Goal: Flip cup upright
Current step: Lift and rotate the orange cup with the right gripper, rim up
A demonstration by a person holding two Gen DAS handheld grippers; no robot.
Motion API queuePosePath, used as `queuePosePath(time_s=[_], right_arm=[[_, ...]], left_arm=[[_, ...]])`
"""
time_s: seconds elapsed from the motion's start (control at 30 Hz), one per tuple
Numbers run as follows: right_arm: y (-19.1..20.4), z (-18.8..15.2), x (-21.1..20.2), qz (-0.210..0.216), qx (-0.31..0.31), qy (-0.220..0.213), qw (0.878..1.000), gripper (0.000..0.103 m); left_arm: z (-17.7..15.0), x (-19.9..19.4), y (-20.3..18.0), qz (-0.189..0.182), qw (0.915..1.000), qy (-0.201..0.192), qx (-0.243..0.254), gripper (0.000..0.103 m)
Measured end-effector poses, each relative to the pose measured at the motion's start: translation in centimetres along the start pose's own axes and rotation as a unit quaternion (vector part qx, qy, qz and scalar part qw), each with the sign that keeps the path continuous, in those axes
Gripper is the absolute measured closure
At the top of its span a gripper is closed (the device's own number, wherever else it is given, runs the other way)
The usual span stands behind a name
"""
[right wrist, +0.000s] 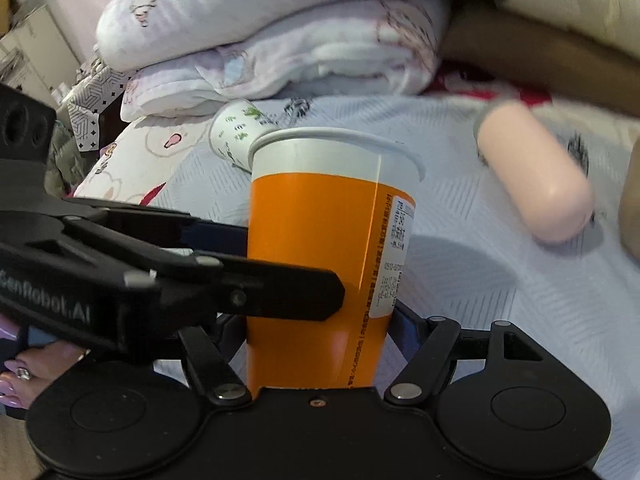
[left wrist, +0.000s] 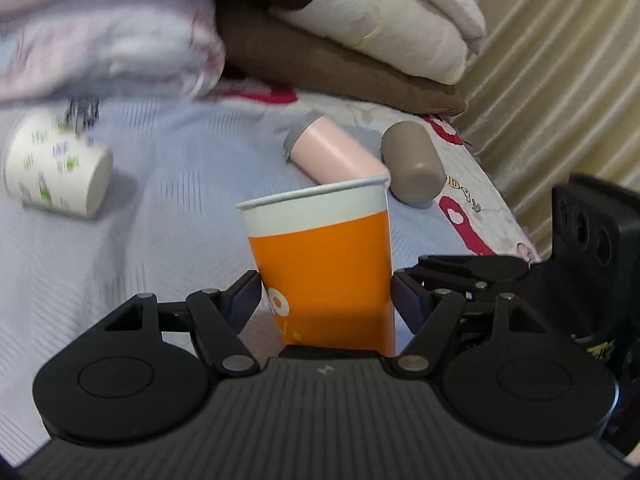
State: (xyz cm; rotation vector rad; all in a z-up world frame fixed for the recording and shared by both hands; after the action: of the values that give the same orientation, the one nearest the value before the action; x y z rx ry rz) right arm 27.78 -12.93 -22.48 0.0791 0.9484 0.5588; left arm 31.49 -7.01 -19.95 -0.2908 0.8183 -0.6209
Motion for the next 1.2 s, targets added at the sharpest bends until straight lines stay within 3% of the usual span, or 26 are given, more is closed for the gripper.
queuePosePath(time_s=[0.27,0.43,0.57,0.67,0.87,0.97,1.07,1.2], right_arm=[[0.2,1.9,-0.2,-0.074,-0.095,-0.078,0.99,0.026],[0.5,2.6,0.0,-0.121,-0.17,-0.144,0.967,0.026],[0.8,4.2,-0.3,-0.114,-0.208,-0.193,0.952,0.026],[0.4,5.5,0.3,-0.11,-0.224,-0.217,0.944,0.026],[0.7,5.1,2.4,-0.121,-0.273,-0.189,0.935,0.023],[0.4,5.3,2.7,-0.118,-0.262,-0.184,0.94,0.025],[-0.5,5.6,2.9,-0.153,-0.285,-0.194,0.926,0.029],[-1.2,5.9,3.3,-0.148,-0.268,-0.185,0.934,0.029]], left_arm=[[1.2,-0.3,-1.6,0.036,0.9954,-0.053,0.071,0.034],[2.1,-1.0,-1.3,0.035,0.9922,-0.085,0.085,0.034],[3.4,-1.7,-1.1,0.044,0.9856,-0.124,0.107,0.035],[3.9,-1.7,-1.0,0.058,0.9812,-0.13,0.13,0.036],[3.8,-1.4,-0.7,0.061,0.9777,-0.134,0.15,0.036],[3.6,-1.2,-0.8,0.058,0.9765,-0.136,0.157,0.038],[3.4,-0.8,-0.5,0.056,0.979,-0.128,0.148,0.038],[3.2,-0.4,0.0,0.057,0.9808,-0.123,0.14,0.038]])
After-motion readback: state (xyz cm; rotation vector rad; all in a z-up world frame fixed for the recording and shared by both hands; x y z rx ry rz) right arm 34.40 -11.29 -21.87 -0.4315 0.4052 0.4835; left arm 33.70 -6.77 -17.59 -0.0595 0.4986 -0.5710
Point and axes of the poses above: each gripper's, at about its wrist camera, not at the fingertips, and x roughly the way its jaws point, y to its left, z to its top, the point moved 10 cm from there along x, roughly the way its jaws point, and after that the axes turned 6 degrees about -y, right-handed, at the moved point
